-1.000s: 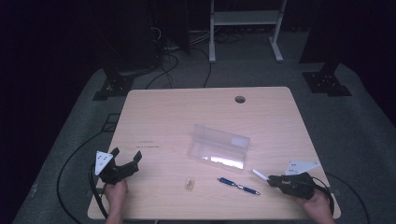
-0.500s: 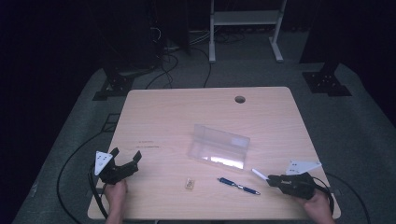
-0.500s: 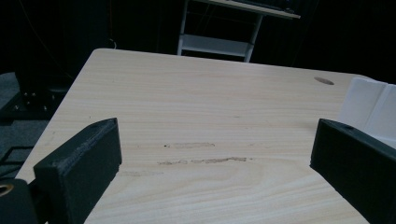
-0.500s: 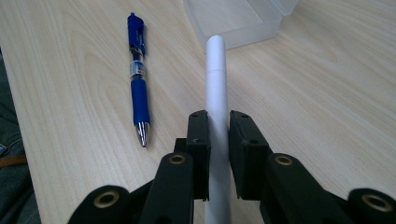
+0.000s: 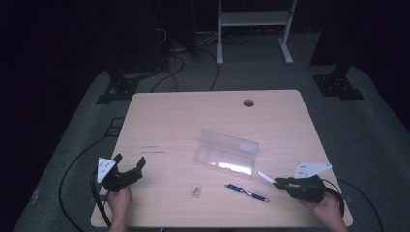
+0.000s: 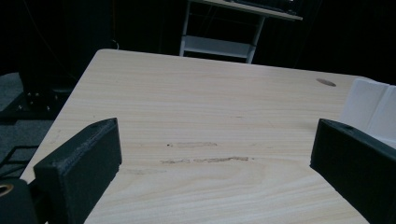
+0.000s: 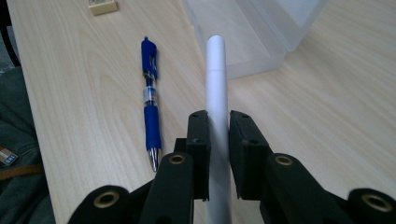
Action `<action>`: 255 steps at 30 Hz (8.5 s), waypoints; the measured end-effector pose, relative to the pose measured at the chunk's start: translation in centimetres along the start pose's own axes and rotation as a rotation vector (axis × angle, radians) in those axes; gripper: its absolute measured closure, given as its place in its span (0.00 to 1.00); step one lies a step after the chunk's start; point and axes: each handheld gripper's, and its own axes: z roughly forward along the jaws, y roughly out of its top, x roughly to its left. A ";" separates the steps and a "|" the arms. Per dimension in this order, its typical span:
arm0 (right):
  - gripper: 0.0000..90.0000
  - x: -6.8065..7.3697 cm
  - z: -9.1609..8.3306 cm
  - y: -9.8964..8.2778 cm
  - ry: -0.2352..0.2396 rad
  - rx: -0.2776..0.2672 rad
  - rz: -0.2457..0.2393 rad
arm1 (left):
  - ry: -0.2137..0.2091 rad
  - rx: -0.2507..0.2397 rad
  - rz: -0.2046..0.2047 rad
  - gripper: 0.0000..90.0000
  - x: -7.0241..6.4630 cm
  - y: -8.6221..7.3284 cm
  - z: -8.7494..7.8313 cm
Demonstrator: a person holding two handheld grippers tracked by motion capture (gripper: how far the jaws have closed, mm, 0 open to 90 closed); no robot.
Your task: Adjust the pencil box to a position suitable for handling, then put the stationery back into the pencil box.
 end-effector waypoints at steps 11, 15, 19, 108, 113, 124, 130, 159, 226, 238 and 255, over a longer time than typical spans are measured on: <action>0.87 -0.2 0.7 2.3 0.015 0.010 -0.022 | -0.009 0.003 0.022 0.01 0.0 0.0 0.2; 0.87 -0.1 1.2 3.3 0.019 0.026 -0.036 | -0.018 0.000 0.006 0.01 0.0 0.1 0.3; 0.87 0.2 1.4 4.5 0.018 0.026 -0.057 | -0.020 -0.004 0.014 0.01 -0.1 0.2 0.5; 0.87 -1.3 12.2 12.8 0.048 0.163 -0.108 | -0.026 -0.002 0.039 0.01 -0.9 0.2 1.0; 0.87 -1.6 13.0 12.7 0.049 0.175 -0.099 | -0.026 0.000 0.039 0.01 -0.9 0.2 1.0; 0.87 -1.9 14.3 12.4 0.044 0.204 -0.100 | -0.024 -0.004 0.036 0.01 -0.9 0.2 1.0; 0.87 -2.0 14.8 12.3 0.045 0.213 -0.083 | -0.023 -0.004 0.035 0.01 -0.9 0.3 1.0; 0.82 -2.2 15.5 12.0 0.040 0.219 -0.066 | -0.019 -0.012 0.039 0.01 -1.0 0.2 0.9; 0.61 3.1 7.2 4.2 0.134 0.134 -0.059 | -0.016 -0.002 0.053 0.01 -1.3 0.1 1.0; 0.69 3.9 7.6 3.1 0.129 0.140 -0.079 | -0.017 -0.002 0.052 0.01 -1.4 0.1 1.0; 0.83 4.7 8.3 2.7 0.119 0.155 -0.117 | -0.019 -0.002 0.051 0.01 -1.4 0.1 1.0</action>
